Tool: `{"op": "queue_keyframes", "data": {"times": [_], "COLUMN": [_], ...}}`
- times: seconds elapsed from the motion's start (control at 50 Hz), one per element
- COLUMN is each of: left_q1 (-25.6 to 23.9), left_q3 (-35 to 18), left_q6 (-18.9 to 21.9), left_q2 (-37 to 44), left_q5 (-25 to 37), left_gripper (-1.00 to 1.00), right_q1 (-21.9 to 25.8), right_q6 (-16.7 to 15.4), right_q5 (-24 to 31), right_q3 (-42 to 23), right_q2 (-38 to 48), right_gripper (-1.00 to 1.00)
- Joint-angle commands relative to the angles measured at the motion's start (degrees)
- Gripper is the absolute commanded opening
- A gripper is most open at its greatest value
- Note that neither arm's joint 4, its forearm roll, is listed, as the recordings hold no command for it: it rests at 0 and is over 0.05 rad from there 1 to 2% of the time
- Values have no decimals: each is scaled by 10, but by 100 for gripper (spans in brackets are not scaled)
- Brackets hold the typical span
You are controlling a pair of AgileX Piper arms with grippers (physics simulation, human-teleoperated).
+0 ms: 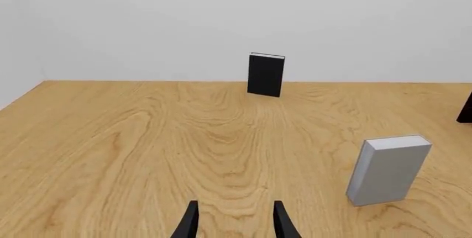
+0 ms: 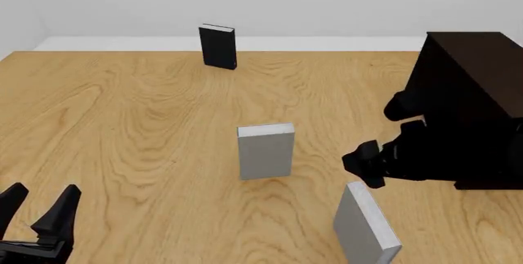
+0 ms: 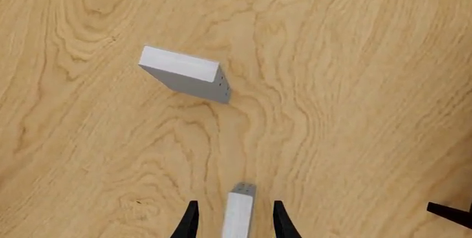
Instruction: Pick up the book on the right and place it on the cabinet shelf.
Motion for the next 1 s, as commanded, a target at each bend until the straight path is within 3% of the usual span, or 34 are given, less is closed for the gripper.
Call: {"op": "queue_keyframes", "data": {"times": [0.02,1.0], "left_q1": [-1,0], "left_q3": [0,0], "left_q6": [0,0], "left_q2": [0,3], "left_q5": [3,4], "left_gripper": [100,100], "right_q1": [1,11], "right_q6": [3,22], "right_q5": [-20,-92], "right_q3": [18,102], "right_q2": [11,29], "right_gripper": [100,100]}}
